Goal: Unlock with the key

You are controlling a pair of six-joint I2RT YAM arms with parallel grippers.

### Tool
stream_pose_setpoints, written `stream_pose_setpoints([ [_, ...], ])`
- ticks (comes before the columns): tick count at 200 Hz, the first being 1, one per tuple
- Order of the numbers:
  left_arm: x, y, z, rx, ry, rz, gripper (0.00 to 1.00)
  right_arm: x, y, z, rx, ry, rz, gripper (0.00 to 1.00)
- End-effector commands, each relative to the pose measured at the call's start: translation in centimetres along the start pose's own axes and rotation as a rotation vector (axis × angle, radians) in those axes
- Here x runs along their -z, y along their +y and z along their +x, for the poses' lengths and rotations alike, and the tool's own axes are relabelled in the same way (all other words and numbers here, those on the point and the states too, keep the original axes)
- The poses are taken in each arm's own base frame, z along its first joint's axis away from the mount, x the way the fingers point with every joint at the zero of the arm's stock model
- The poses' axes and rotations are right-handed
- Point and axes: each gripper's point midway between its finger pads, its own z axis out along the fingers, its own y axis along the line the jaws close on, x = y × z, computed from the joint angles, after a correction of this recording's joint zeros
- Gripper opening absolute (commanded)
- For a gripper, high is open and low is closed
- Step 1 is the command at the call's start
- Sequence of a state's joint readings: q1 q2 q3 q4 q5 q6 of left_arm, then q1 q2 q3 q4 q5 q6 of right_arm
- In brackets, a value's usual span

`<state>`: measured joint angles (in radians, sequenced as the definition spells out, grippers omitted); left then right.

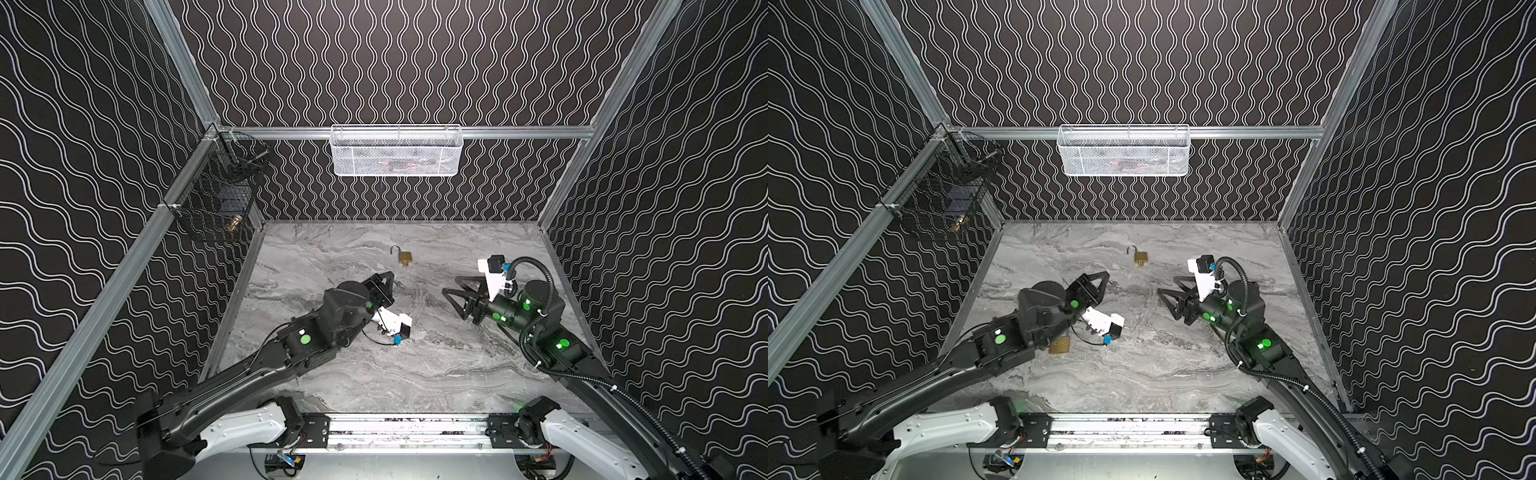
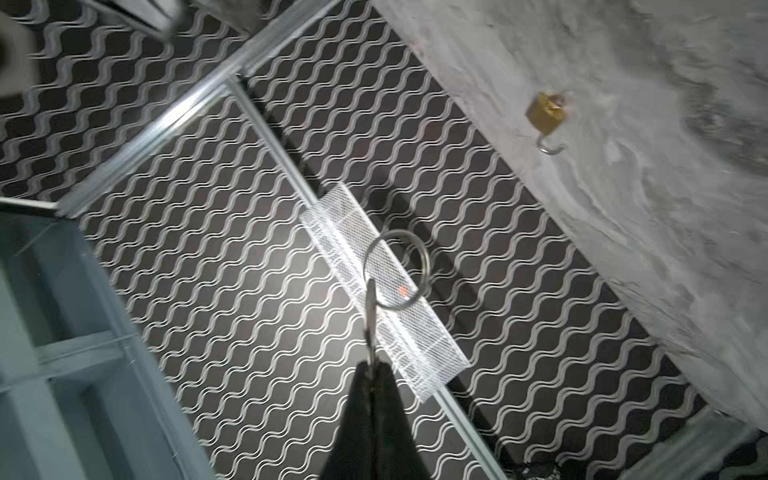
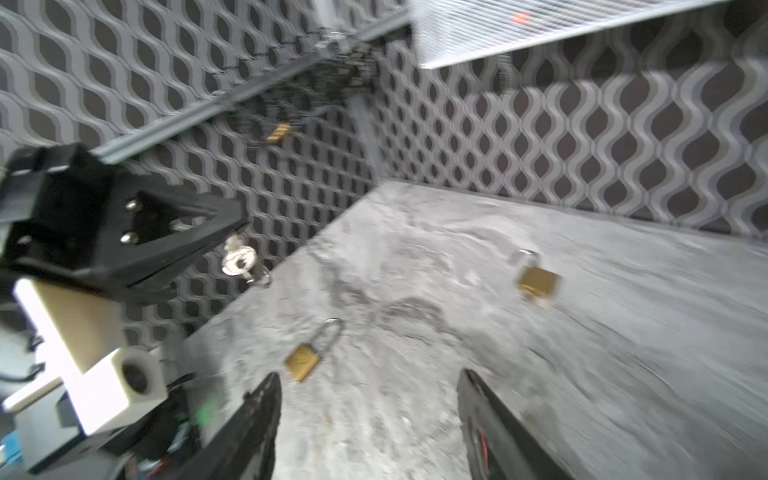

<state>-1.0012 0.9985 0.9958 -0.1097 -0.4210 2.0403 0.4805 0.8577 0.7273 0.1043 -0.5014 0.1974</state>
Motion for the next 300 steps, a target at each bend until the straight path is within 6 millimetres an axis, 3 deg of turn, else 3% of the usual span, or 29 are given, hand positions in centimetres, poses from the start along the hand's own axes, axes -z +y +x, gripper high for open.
stream_pose_setpoints([
  [1,2.0,3.8,0.1,-0.262,-0.028,-0.154,0.00,0.4,5.6,-2.8,0.090,-0.039,-0.304,0.66],
  [38,4.8,6.7,-1.5,-0.269,-0.104,-0.292,0.00,0.9,8.8,-4.8,0.129,-0.067,-0.430,0.65],
  [69,5.3,6.8,-2.6,-0.299,-0.117,-0.319,0.00,1.2,11.2,-4.8,0.145,0.013,-0.506,0.64],
  [104,5.8,7.9,-3.1,-0.299,-0.132,-0.364,0.00,1.7,12.5,-4.2,0.104,0.070,-0.574,0.65],
  [196,5.7,8.3,-3.8,-0.301,-0.141,-0.381,0.00,0.1,13.1,-1.7,0.043,0.154,-0.607,0.63],
  [230,5.7,8.3,-3.7,-0.298,-0.135,-0.381,0.00,0.0,13.6,-1.1,0.037,0.187,-0.630,0.49],
  [300,5.8,8.2,-3.9,-0.300,-0.141,-0.383,0.00,0.0,13.3,-1.2,0.043,0.174,-0.593,0.34],
])
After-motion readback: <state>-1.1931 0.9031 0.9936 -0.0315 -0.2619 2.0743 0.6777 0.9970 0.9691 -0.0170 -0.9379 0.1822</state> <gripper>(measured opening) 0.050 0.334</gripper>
